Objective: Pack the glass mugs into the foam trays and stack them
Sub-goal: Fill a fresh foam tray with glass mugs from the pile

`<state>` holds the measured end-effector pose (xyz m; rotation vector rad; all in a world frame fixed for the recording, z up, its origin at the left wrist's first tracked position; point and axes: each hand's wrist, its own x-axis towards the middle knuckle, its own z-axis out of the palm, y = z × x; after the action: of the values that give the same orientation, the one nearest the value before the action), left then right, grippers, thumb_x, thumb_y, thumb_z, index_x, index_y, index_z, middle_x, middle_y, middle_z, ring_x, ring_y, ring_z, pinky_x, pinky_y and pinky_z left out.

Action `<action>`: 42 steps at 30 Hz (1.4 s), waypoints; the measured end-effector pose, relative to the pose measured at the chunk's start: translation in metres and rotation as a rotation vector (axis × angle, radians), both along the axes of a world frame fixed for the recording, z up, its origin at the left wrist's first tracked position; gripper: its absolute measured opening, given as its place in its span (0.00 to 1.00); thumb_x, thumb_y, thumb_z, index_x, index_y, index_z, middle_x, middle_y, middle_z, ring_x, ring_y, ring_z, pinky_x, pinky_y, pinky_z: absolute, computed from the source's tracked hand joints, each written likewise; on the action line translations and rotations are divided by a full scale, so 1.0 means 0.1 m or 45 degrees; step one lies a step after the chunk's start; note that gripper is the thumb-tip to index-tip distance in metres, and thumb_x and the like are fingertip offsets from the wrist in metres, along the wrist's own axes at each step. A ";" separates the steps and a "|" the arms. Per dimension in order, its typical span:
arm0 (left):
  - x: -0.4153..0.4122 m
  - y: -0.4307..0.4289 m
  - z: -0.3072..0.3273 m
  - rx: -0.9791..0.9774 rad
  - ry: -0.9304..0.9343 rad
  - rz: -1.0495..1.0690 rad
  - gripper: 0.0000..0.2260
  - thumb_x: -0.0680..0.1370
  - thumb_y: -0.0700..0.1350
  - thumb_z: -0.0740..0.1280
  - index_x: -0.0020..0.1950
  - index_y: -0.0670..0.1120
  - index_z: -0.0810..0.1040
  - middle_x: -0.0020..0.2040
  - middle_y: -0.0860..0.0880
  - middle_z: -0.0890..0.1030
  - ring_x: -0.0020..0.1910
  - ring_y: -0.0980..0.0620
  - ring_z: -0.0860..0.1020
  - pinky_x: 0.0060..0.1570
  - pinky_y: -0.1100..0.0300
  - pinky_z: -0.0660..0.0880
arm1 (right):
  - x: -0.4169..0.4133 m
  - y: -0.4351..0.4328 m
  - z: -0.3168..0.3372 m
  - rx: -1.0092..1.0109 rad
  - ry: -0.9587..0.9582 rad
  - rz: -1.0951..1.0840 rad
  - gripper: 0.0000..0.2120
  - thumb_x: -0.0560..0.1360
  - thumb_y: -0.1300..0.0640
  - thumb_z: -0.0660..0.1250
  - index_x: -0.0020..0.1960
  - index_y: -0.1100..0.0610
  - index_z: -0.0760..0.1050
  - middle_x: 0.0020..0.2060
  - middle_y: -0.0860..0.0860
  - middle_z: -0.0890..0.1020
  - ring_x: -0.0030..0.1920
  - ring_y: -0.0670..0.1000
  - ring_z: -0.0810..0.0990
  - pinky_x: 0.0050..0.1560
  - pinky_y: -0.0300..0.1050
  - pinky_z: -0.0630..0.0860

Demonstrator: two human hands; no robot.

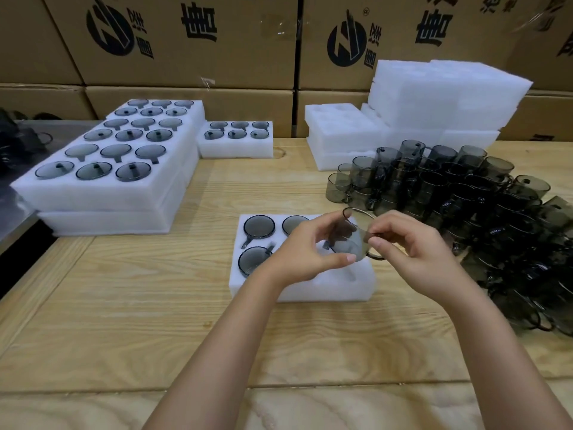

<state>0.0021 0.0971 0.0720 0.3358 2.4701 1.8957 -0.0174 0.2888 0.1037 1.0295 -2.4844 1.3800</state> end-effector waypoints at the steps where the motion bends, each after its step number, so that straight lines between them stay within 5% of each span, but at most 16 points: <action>1: 0.00 0.00 -0.01 0.038 0.004 0.023 0.28 0.72 0.35 0.73 0.70 0.45 0.70 0.61 0.48 0.79 0.61 0.55 0.77 0.63 0.60 0.71 | 0.00 -0.01 -0.01 -0.020 -0.001 -0.018 0.13 0.74 0.69 0.66 0.43 0.51 0.76 0.44 0.49 0.78 0.43 0.47 0.76 0.47 0.40 0.74; 5: 0.01 0.04 -0.09 0.018 0.042 0.239 0.28 0.66 0.44 0.80 0.61 0.52 0.71 0.55 0.58 0.80 0.56 0.63 0.78 0.50 0.63 0.74 | 0.02 -0.07 -0.06 -0.027 0.160 -0.393 0.11 0.73 0.58 0.69 0.54 0.48 0.77 0.48 0.39 0.76 0.43 0.40 0.72 0.45 0.27 0.65; 9: 0.03 0.15 -0.15 -0.191 0.211 0.339 0.32 0.63 0.51 0.79 0.61 0.58 0.66 0.56 0.61 0.74 0.53 0.63 0.76 0.51 0.61 0.75 | 0.07 -0.29 -0.13 0.041 -0.065 -0.405 0.30 0.66 0.42 0.70 0.66 0.44 0.68 0.52 0.37 0.74 0.47 0.35 0.68 0.49 0.30 0.63; 13: 0.05 0.16 -0.17 -0.489 0.331 0.271 0.38 0.63 0.52 0.78 0.69 0.57 0.65 0.55 0.58 0.66 0.50 0.60 0.72 0.51 0.52 0.76 | 0.04 -0.37 -0.22 0.089 -0.095 -0.363 0.35 0.65 0.48 0.75 0.69 0.52 0.69 0.56 0.41 0.73 0.59 0.45 0.70 0.57 0.36 0.63; 19: 0.05 0.03 -0.17 -0.562 0.314 0.086 0.33 0.66 0.55 0.77 0.68 0.55 0.68 0.61 0.60 0.73 0.61 0.62 0.71 0.61 0.56 0.70 | -0.03 -0.25 -0.24 0.211 -0.147 -0.249 0.26 0.63 0.51 0.77 0.58 0.42 0.72 0.49 0.32 0.75 0.50 0.42 0.73 0.48 0.26 0.65; 26: 0.03 0.06 -0.24 -0.714 0.287 0.179 0.28 0.69 0.58 0.73 0.66 0.53 0.71 0.59 0.57 0.76 0.60 0.54 0.70 0.61 0.57 0.67 | -0.12 -0.18 -0.26 0.354 -0.126 -0.190 0.28 0.64 0.52 0.77 0.62 0.52 0.74 0.50 0.41 0.71 0.47 0.40 0.73 0.50 0.30 0.67; 31: 0.03 0.07 -0.22 -0.776 0.250 0.202 0.29 0.68 0.60 0.73 0.65 0.51 0.71 0.58 0.56 0.76 0.60 0.53 0.69 0.62 0.59 0.64 | -0.15 -0.21 -0.27 0.413 -0.124 -0.171 0.28 0.65 0.51 0.77 0.63 0.50 0.73 0.48 0.38 0.69 0.46 0.35 0.71 0.45 0.22 0.64; 34: 0.07 0.07 -0.18 -0.737 0.316 0.149 0.33 0.67 0.60 0.74 0.68 0.51 0.68 0.60 0.56 0.75 0.59 0.58 0.68 0.63 0.59 0.62 | -0.15 -0.24 -0.29 0.425 -0.137 -0.179 0.28 0.64 0.51 0.77 0.61 0.48 0.73 0.49 0.41 0.70 0.46 0.36 0.71 0.43 0.25 0.65; 37: 0.10 0.09 -0.10 -0.621 0.211 0.047 0.46 0.68 0.66 0.67 0.78 0.52 0.49 0.74 0.56 0.63 0.72 0.59 0.57 0.71 0.59 0.53 | -0.15 -0.22 -0.30 0.483 -0.116 -0.157 0.27 0.65 0.51 0.76 0.62 0.49 0.73 0.52 0.43 0.71 0.53 0.44 0.70 0.47 0.29 0.63; 39: 0.08 0.13 -0.04 -0.547 0.205 0.064 0.42 0.71 0.69 0.57 0.79 0.52 0.46 0.76 0.55 0.58 0.75 0.57 0.54 0.74 0.55 0.51 | -0.16 -0.19 -0.27 0.475 -0.130 -0.121 0.26 0.68 0.52 0.72 0.65 0.50 0.71 0.57 0.44 0.72 0.60 0.49 0.68 0.55 0.38 0.64; 42: -0.03 0.25 0.07 -0.526 0.294 0.185 0.34 0.77 0.64 0.49 0.79 0.47 0.50 0.78 0.52 0.56 0.75 0.59 0.53 0.75 0.51 0.49 | -0.23 -0.21 -0.18 0.115 -0.274 -0.176 0.20 0.76 0.55 0.63 0.68 0.54 0.69 0.65 0.48 0.72 0.66 0.49 0.69 0.66 0.48 0.66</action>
<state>-0.0006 0.1219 0.0793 0.3897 3.0272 1.3960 -0.0401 0.2674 0.0855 0.7419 -2.7346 1.4168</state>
